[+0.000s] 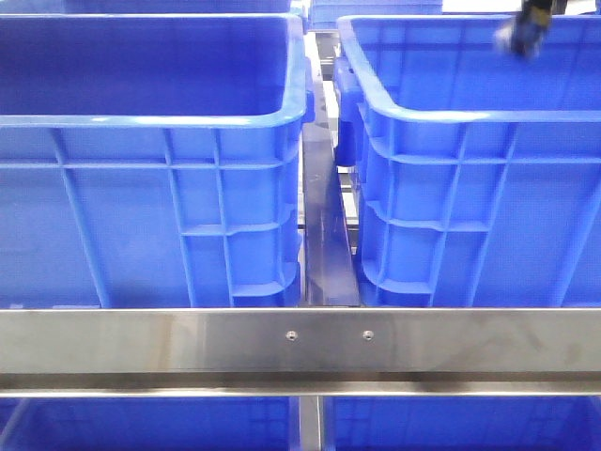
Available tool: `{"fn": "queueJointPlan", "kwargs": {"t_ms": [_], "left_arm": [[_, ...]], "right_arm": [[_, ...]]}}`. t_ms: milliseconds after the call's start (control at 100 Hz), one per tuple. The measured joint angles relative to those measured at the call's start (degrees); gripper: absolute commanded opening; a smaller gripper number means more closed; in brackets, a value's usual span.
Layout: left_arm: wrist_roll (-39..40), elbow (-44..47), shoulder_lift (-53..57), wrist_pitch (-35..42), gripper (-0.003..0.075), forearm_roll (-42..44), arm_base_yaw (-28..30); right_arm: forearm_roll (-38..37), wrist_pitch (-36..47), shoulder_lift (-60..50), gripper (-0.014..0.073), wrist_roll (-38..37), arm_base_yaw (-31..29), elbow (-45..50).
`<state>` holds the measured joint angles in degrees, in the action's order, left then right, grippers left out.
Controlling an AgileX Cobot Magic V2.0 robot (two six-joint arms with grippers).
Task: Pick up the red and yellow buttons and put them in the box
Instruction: 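Lower the red button into the crate and open the right gripper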
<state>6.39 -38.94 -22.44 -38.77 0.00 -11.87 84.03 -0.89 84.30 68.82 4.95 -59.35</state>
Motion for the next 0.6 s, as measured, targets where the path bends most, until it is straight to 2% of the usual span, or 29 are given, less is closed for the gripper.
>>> {"fn": "queueJointPlan", "kwargs": {"t_ms": [190,600], "left_arm": [[0.0,0.0,0.0,0.1,-0.0019,0.0,0.0],[0.0,0.0,0.0,0.1,-0.0019,0.0,0.0]], "right_arm": [[0.4,4.7,7.7,0.0032,2.0,0.0,-1.8],[0.4,6.5,19.2,0.0032,2.5,0.0,-10.2]]}}
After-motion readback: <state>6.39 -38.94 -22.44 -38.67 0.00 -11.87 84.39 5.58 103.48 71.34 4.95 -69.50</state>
